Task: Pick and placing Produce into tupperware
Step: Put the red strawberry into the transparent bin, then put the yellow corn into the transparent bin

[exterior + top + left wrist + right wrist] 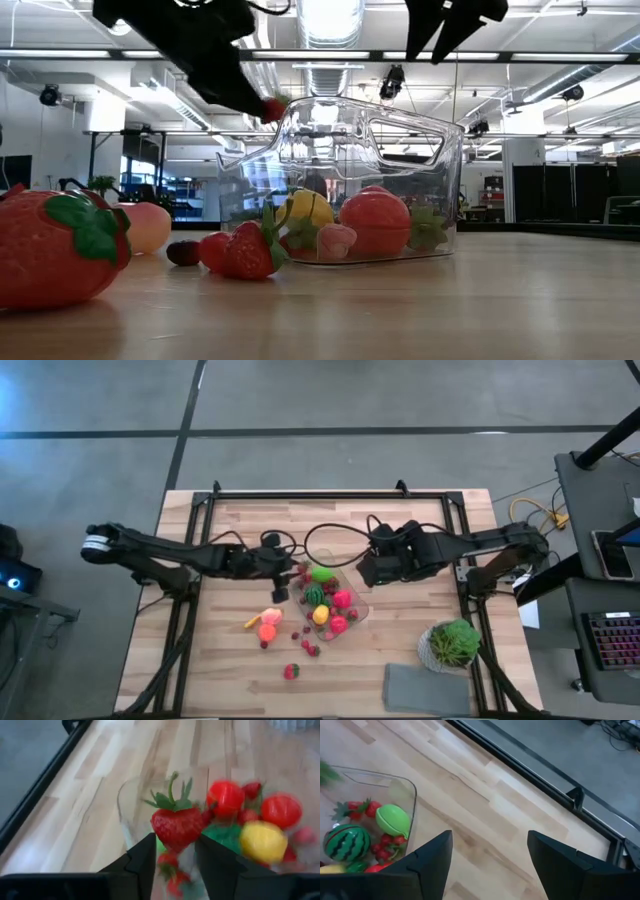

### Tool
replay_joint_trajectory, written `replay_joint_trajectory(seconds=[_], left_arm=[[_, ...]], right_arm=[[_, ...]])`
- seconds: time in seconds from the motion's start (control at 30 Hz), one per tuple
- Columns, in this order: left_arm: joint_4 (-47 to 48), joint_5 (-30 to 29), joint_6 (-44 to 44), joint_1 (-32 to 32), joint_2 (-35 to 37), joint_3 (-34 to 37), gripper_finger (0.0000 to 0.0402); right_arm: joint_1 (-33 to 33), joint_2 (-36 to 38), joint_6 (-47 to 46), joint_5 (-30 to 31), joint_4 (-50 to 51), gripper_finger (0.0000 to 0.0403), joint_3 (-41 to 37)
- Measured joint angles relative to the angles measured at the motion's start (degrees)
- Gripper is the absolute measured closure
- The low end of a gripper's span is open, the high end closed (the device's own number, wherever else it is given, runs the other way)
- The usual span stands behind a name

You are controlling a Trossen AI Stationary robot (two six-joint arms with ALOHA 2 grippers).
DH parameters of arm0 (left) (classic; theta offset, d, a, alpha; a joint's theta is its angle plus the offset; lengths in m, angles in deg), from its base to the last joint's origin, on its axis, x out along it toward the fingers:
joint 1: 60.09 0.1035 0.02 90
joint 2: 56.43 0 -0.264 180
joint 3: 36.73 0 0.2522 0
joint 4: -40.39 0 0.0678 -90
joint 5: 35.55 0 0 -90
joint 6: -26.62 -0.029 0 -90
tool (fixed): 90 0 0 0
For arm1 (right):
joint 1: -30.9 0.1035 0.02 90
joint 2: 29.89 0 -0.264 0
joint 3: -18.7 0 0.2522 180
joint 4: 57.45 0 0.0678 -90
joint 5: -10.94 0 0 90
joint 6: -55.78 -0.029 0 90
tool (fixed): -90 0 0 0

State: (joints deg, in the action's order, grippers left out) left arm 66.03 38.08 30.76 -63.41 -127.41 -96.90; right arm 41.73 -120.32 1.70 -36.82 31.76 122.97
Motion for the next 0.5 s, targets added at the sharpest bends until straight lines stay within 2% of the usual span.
replay_joint_trajectory(seconds=[0.13, 0.23, 0.37, 0.5], left_arm=[[-3.9, 0.1, 1.5, 0.1, -2.6, -0.1, 0.0227], [-0.3, -0.4, 1.5, 0.1, -3.1, -0.8, 0.0183], [11.5, -0.3, 2.9, -0.3, -0.5, -2.1, 0.0139], [30.0, 4.6, 13.3, -1.2, 4.5, -4.5, 0.0126]], right_arm=[[0.0, 0.4, -0.2, -0.2, 0.6, 0.0152, 0.0], [0.0, 0.3, -0.4, -0.5, 0.8, 0.0152, -0.2], [0.0, 0.3, -0.1, -0.6, 0.8, 0.0148, -0.8], [0.0, 0.3, 0.1, -0.6, 0.9, 0.0148, -1.6]])
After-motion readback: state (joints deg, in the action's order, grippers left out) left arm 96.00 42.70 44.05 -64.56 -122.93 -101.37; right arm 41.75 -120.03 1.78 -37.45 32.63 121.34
